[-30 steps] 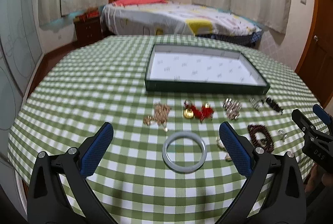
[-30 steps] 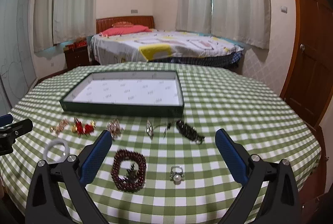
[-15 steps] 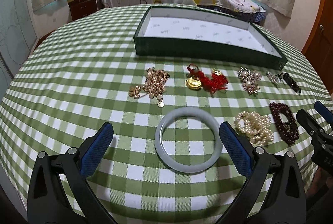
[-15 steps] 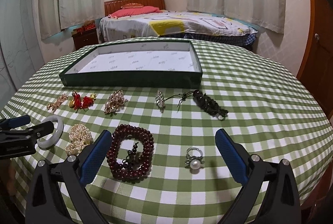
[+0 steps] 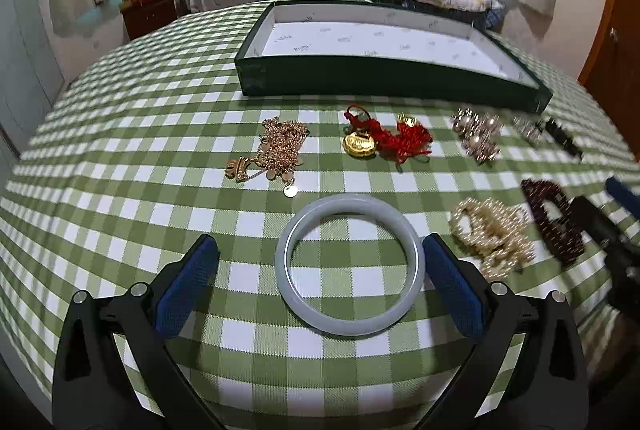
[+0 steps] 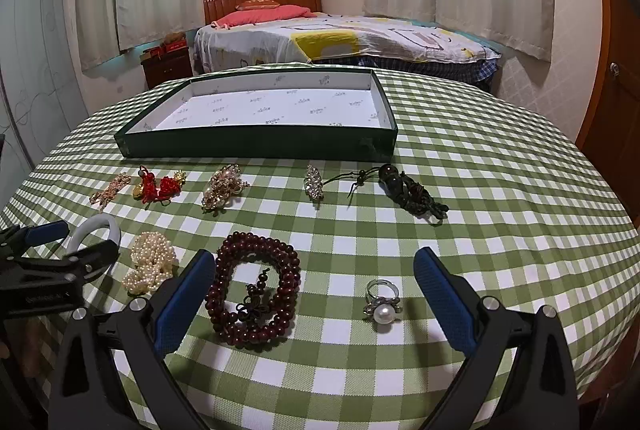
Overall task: Organize jewelry
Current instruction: 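Grasp the jade bangle with the left tool while the right tool grasps the red bead bracelet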
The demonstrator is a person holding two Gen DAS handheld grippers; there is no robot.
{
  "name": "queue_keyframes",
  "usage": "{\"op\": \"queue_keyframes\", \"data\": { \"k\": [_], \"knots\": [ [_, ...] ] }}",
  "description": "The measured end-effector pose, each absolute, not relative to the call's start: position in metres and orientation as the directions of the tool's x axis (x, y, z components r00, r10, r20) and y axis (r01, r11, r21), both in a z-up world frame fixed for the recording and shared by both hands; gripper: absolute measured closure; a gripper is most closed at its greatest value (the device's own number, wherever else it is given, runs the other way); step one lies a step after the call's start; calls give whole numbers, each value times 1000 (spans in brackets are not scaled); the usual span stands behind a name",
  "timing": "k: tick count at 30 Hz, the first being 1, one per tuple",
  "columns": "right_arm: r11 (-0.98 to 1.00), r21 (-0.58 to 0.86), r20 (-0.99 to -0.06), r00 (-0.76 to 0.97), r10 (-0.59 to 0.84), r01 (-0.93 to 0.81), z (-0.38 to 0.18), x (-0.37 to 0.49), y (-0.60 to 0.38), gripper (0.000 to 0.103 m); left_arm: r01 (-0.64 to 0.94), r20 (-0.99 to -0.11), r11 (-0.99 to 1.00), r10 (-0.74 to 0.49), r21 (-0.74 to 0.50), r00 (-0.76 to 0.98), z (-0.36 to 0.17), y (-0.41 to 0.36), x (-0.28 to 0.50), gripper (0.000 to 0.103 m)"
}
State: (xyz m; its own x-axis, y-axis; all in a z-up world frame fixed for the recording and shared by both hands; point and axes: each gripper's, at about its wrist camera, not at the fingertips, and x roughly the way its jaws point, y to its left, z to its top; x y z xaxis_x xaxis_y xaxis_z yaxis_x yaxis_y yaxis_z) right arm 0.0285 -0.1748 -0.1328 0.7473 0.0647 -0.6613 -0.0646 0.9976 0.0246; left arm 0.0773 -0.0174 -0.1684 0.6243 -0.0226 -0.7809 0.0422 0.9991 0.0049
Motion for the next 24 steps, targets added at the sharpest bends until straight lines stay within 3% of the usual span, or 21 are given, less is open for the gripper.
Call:
{"op": "queue_keyframes", "data": {
  "k": [8, 10, 12, 21, 24],
  "knots": [
    [996, 5, -666, 742, 71, -90, -134, 29, -168, 6, 41, -782, 999, -28, -4, 623, -168, -14, 78, 6],
    [995, -6, -667, 742, 72, -101, -134, 28, -165, 6, 28, -774, 1000, -22, -5, 633, -166, -11, 77, 25],
    [994, -10, -671, 738, 77, -112, -135, 29, -162, 6, 7, -767, 1000, -14, -12, 641, -163, -5, 76, 34],
    [989, -13, -700, 708, 95, -145, -141, 35, -156, 8, 19, -764, 1000, -19, -9, 645, -164, -5, 76, 34],
    [989, -11, -704, 703, 97, -148, -143, 35, -155, 16, 18, -764, 1000, -20, -10, 645, -164, -5, 76, 34]
  ]
}}
